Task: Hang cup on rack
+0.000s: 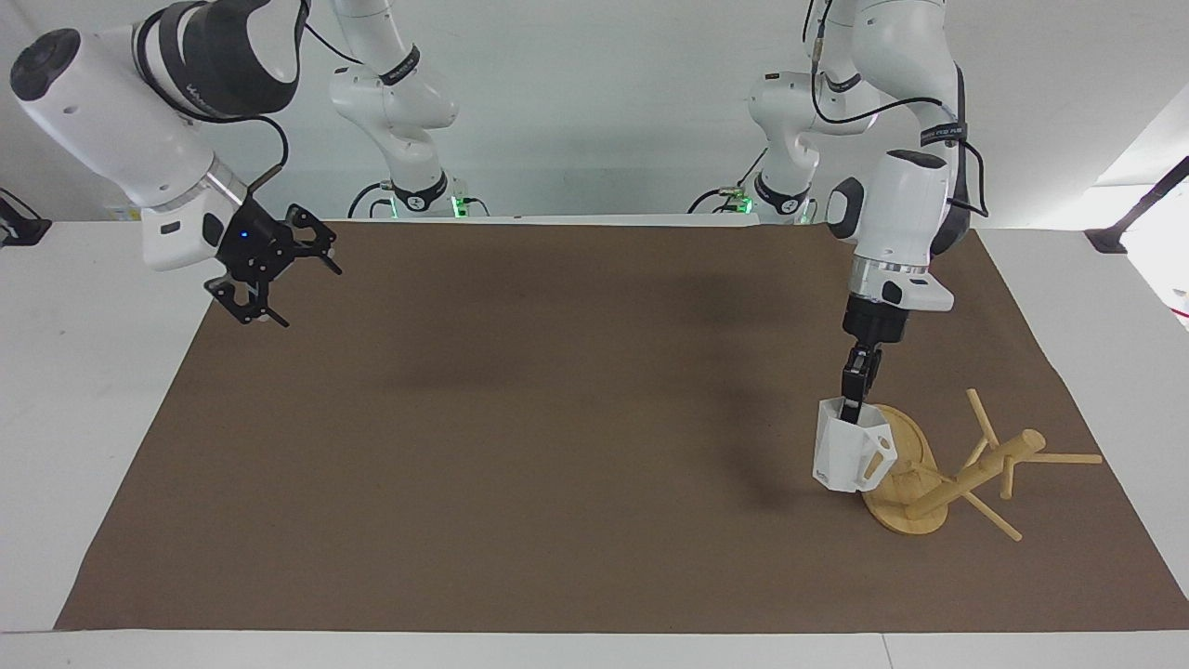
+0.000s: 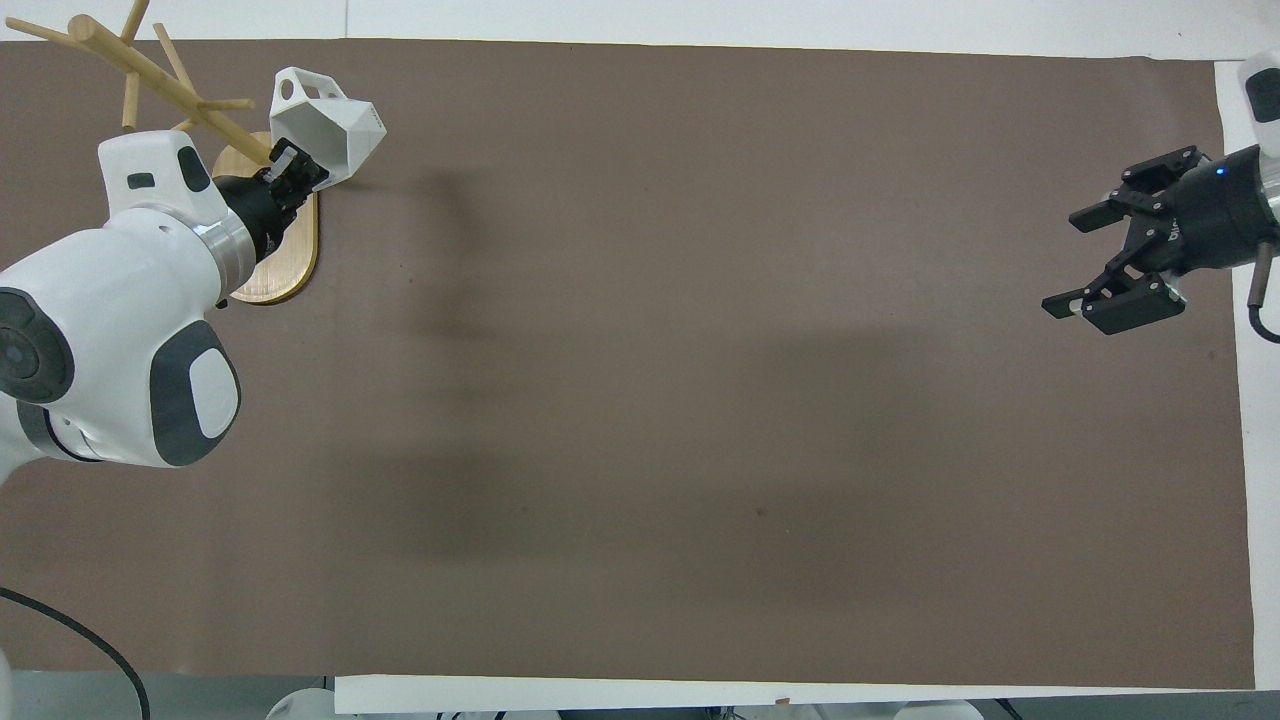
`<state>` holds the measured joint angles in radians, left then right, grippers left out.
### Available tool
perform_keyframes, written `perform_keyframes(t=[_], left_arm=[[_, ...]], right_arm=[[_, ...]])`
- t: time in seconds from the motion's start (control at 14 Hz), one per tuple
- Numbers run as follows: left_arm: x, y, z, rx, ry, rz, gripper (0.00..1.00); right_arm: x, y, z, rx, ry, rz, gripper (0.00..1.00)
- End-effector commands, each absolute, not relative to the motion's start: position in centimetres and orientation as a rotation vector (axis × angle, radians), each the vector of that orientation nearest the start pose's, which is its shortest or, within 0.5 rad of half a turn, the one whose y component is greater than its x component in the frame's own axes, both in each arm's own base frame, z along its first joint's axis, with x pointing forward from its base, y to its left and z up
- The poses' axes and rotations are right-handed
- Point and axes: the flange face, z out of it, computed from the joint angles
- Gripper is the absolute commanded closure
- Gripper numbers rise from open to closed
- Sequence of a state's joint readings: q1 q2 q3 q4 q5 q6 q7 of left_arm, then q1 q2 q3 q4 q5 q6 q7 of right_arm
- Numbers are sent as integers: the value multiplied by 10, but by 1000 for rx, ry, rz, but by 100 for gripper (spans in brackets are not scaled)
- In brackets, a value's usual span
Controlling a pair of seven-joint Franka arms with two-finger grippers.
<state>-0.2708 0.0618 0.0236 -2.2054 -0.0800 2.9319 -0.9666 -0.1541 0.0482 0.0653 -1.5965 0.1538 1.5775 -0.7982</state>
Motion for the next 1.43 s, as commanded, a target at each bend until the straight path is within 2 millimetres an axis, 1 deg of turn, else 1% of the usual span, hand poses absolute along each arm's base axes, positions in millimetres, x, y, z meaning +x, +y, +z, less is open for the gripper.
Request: perform_keyframes(t=[0.0,0.07,0.21,0.36,0.43,0.5,0.57,0.64,0.71,0.79,0.93,1.0,1.07,1.14,1.21,1.36], left_arm=[[570,-122,426,-3146,-1320,-960,100],[571,-121,423,-3144,-1319,-954,100],[571,-120,421,-3142,-1324,-946,100],[572,-119,419,-3140,-1323,-942,100],[572,-117,416,-3135,-1329,-934,100],[573,-112,415,-3127,-1340,-933,100],[574,-111,413,-3125,-1344,-923,100],[574,-110,413,-3124,-1347,-921,100],[575,-105,412,-3114,-1359,-921,100],[576,-103,410,-3111,-1364,-917,100],[576,-102,407,-3108,-1368,-907,100],[576,-101,406,-3105,-1372,-905,100],[578,-93,403,-3091,-1391,-899,100],[579,-90,398,-3085,-1398,-885,100],[579,-90,397,-3084,-1400,-882,100],[578,-90,394,-3083,-1400,-839,100]], right_arm=[[561,-38,606,-2948,-670,132,0],[557,-41,611,-2963,-574,168,0],[549,-49,620,-2983,-446,218,0],[543,-57,644,-3069,-250,225,0],[541,-60,655,-3114,-183,227,0],[540,-62,658,-3141,-152,252,0],[537,-58,657,-3164,-147,274,0],[533,-47,652,-3180,-115,283,0],[529,-40,650,-3192,-32,271,0],[529,-40,647,-3192,-9,270,0],[526,-41,647,-3191,-5,260,0],[526,-36,647,-3193,-21,262,0],[526,-36,647,-3193,-21,262,0],[526,-36,647,-3191,-24,267,0],[525,-38,648,-3190,-16,269,0],[528,-43,641,-3187,-2,292,0]])
